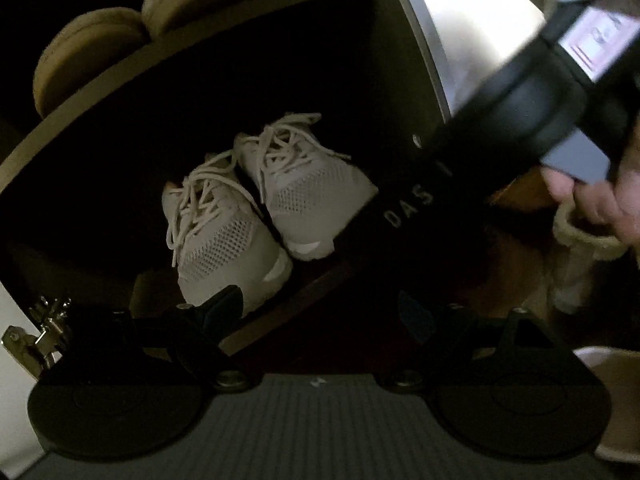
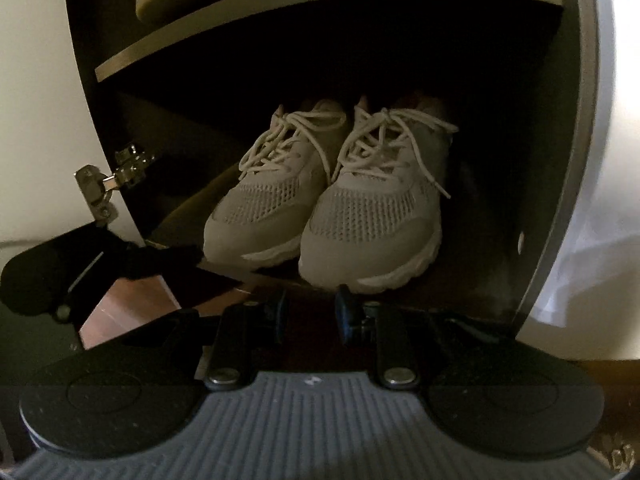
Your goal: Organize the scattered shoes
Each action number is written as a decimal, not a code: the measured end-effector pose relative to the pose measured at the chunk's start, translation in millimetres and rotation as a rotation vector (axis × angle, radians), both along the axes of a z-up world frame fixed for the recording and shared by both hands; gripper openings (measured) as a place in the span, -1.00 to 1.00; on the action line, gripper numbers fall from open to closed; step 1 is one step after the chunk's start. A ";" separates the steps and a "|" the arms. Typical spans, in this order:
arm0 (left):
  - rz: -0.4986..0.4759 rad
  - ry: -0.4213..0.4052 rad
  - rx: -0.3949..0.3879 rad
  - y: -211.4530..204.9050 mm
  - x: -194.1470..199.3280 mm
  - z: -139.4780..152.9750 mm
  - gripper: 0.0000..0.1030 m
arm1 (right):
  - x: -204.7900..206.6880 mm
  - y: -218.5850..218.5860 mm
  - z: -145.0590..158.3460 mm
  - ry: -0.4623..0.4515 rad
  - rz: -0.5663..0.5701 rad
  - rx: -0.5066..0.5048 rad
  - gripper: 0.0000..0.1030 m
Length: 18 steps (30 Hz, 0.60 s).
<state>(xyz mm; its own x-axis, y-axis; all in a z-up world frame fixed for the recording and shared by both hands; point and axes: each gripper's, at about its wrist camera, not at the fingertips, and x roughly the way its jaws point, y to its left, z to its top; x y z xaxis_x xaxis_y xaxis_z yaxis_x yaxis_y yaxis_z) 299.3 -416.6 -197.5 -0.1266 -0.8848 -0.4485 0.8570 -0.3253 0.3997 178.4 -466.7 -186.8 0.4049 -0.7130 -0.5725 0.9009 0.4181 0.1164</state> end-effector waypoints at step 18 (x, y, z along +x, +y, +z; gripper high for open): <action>0.010 -0.023 0.021 -6.5 4.1 -10.6 0.73 | -3.2 -9.8 -4.2 0.020 -0.077 0.013 -0.68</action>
<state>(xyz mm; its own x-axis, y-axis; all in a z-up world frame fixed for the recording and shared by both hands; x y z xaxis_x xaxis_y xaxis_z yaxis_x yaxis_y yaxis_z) 303.5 -423.2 -208.0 -0.1072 -0.8766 -0.4692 0.8511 -0.3249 0.4124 175.2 -476.5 -191.0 0.3372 -0.7339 -0.5896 0.9327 0.3457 0.1031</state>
